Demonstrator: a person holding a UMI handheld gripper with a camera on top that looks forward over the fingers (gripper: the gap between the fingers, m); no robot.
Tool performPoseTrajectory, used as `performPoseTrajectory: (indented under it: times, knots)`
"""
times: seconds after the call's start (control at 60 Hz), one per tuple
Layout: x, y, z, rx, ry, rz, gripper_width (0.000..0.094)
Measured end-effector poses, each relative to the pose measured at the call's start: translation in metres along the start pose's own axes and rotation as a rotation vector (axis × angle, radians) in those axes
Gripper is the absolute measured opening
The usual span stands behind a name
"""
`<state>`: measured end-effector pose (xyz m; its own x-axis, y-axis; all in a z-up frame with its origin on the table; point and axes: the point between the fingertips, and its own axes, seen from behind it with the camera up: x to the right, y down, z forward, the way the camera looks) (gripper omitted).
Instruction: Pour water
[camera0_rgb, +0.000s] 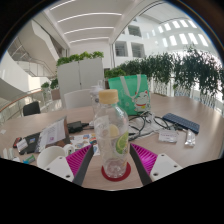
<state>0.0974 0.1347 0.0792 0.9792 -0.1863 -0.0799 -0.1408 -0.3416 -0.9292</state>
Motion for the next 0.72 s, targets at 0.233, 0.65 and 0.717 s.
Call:
performPoseTrajectory:
  times: [0.233, 0.65, 0.717]
  knots:
    - [-0.017, 0.002, -0.143, -0.05, 0.067, -0.01, 0.083]
    - [-0.101, -0.009, -0.37, -0.076, 0.154, -0.018, 0.0828]
    - [-0.111, -0.009, -0.387, -0.082, 0.149, -0.037, 0.0831]
